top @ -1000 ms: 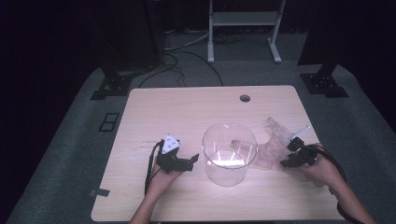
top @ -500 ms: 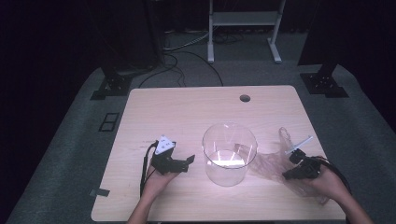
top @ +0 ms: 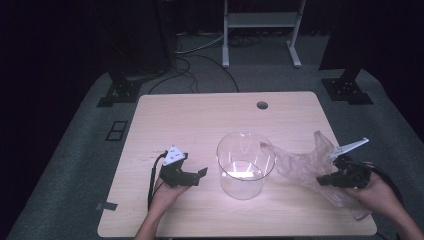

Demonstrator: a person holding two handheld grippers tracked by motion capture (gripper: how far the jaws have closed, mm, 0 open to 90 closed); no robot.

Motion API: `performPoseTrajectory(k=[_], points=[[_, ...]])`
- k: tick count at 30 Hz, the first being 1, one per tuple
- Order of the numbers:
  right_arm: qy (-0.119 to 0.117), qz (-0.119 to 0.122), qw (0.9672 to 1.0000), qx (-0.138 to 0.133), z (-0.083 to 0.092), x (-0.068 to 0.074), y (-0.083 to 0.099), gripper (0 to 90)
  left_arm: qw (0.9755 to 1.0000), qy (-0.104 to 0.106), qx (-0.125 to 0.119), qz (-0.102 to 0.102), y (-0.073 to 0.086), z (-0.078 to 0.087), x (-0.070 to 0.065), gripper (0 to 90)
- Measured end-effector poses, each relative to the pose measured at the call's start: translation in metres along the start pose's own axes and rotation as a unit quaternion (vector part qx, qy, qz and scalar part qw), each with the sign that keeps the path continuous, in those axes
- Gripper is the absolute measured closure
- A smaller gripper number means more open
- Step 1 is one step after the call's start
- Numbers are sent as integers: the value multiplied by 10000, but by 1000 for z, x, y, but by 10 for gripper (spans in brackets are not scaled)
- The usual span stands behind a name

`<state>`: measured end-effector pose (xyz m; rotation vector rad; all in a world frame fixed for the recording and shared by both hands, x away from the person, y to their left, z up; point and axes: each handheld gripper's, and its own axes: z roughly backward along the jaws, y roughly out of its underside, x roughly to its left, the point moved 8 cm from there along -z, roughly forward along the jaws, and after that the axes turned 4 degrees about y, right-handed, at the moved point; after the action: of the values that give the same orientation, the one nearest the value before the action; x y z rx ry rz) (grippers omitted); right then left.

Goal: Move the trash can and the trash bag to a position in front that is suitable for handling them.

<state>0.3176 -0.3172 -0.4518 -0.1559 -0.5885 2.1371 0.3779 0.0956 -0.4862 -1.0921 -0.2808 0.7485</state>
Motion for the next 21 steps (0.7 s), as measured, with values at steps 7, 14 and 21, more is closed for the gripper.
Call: performPoseTrajectory(k=[7, 14, 21], points=[[25, 256, 9991, -337, 31, 8, -16, 895, 10000, 72, -15, 20, -2, 6, 4, 48], [123, 524, 9971, -533, 56, 14, -40, 895, 9998, 173, -2, 28, -8, 12, 5, 50], [21, 809, 9922, -951, 77, 23, -63, 894, 9991, 355, 75, -205, -21, 17, 3, 72]])
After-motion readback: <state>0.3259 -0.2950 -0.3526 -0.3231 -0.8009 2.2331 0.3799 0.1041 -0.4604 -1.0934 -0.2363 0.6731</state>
